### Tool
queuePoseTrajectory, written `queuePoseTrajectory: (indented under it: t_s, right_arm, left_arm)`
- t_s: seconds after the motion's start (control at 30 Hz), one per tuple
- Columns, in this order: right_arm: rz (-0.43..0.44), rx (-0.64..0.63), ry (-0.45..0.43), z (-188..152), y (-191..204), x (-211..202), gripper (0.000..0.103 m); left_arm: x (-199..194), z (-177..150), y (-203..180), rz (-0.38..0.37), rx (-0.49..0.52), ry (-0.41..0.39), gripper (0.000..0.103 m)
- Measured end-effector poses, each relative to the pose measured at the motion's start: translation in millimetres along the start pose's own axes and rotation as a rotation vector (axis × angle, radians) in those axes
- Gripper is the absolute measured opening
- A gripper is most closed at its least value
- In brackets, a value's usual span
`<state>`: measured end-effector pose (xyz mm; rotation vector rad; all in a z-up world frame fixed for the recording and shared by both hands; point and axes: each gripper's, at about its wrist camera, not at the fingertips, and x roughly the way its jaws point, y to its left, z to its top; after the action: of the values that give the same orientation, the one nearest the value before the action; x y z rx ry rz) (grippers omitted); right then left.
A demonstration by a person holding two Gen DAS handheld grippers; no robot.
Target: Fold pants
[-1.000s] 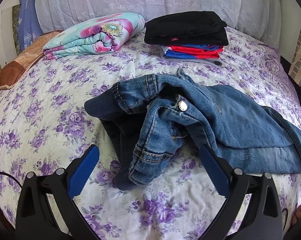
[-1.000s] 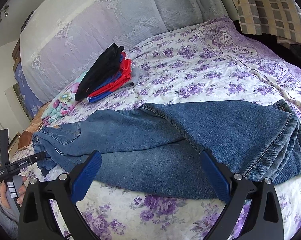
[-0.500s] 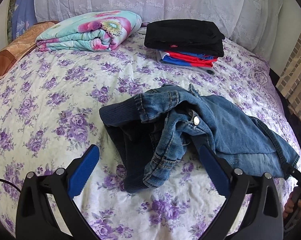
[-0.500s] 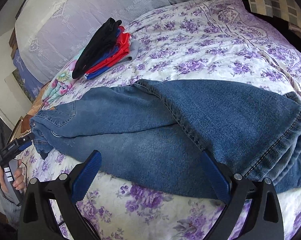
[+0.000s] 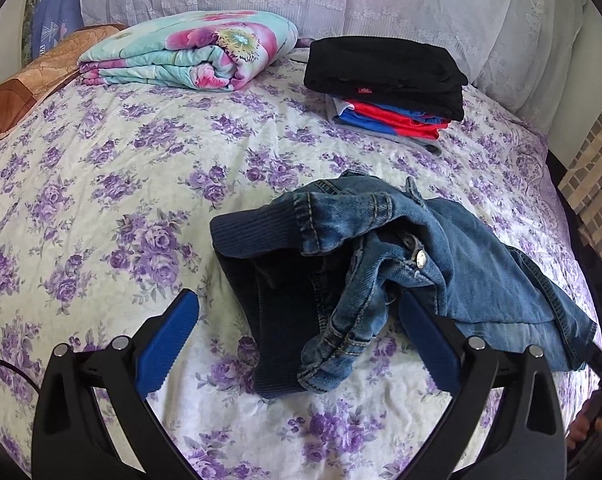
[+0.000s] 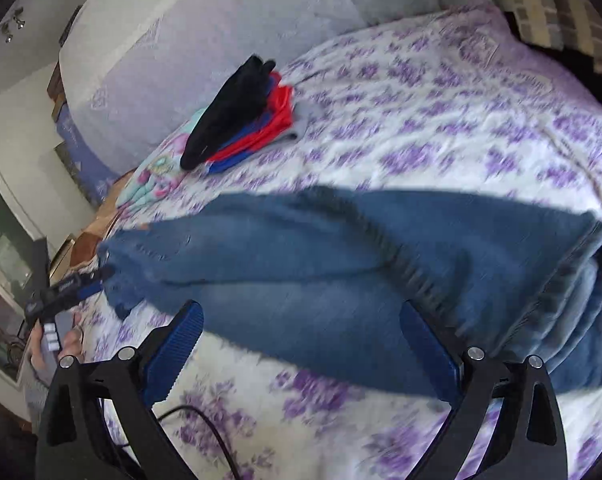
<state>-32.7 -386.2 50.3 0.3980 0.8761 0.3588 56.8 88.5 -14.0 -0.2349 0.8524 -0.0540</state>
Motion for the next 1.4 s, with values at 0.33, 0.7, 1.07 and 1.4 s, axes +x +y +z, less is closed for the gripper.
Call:
queuePoseTrajectory:
  t_s: [0.33, 0.7, 1.07, 1.4]
  right_arm:
    - [-0.432, -0.078, -0.136, 82, -50, 14, 0.099]
    - [-0.003, -0.112, 0.09, 0, 13, 18, 0.099]
    - [-0.275, 0.039, -0.183, 133, -59, -7, 0.099]
    - [-0.17, -0.016, -0.066, 35, -32, 12, 0.099]
  left_arm:
    - [-10, -9, -4, -0.012, -0.009, -0.004, 0.098]
    - [5, -8, -6, 0.011, 0.008, 0.028, 0.098]
    - [-16, -11, -10, 0.001, 0.008, -0.014, 0.098]
    - [0, 3, -11, -0.032, -0.004, 0.026, 0.098]
